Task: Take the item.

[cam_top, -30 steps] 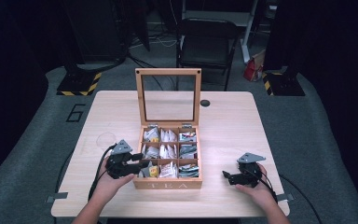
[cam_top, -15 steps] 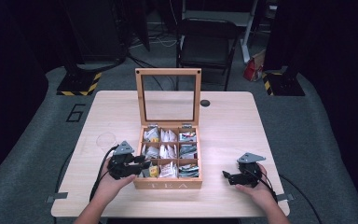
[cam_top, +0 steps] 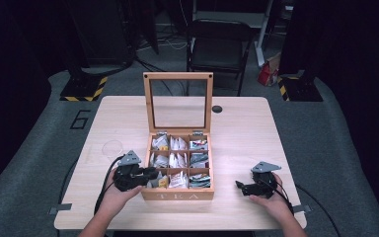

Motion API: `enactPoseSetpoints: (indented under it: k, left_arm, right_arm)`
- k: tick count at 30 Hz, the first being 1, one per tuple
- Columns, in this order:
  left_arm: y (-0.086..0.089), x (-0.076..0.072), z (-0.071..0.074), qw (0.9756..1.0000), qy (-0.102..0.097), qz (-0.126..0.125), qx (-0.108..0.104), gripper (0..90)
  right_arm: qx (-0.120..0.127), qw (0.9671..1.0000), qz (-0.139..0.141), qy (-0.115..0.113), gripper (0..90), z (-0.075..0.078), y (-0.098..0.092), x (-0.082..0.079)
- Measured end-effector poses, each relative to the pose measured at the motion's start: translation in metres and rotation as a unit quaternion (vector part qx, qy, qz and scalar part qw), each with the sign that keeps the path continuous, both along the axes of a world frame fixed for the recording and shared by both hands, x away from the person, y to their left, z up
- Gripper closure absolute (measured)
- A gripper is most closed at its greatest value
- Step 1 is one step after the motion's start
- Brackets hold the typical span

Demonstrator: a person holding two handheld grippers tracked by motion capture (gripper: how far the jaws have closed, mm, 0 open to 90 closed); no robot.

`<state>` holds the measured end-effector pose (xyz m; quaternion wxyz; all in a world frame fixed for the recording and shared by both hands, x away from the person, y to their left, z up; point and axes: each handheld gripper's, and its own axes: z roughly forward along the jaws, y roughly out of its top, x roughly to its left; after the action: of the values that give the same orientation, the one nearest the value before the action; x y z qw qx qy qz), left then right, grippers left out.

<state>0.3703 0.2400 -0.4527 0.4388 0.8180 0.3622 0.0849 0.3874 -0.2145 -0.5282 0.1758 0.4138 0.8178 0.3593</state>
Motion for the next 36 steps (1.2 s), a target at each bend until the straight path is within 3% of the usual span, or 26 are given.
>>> enactPoseSetpoints:
  k: [6,17,21,27,36]
  left_arm:
    - [-0.001,-0.002,0.000,1.0000,-0.003,-0.006,0.003,79.8]
    - [-0.006,-0.007,0.005,0.9996,-0.006,-0.025,-0.011,90.0]
    - [-0.006,-0.007,0.004,0.9997,-0.007,-0.023,-0.007,89.1]
    - [0.001,-0.009,0.005,0.9997,-0.009,-0.021,-0.013,79.1]
    - [0.009,-0.019,0.003,0.9995,0.001,-0.031,-0.008,76.7]
  right_arm:
    - [0.000,1.0000,0.000,0.000,12.8,0.000,0.000,0.000]
    - [0.000,1.0000,0.000,0.000,12.8,0.000,0.000,0.000]
    - [0.000,1.0000,0.000,0.000,12.8,0.000,0.000,0.000]
    - [0.000,1.0000,0.000,0.000,12.8,0.000,0.000,0.000]
    - [0.000,1.0000,0.000,0.000,12.8,0.000,0.000,0.000]
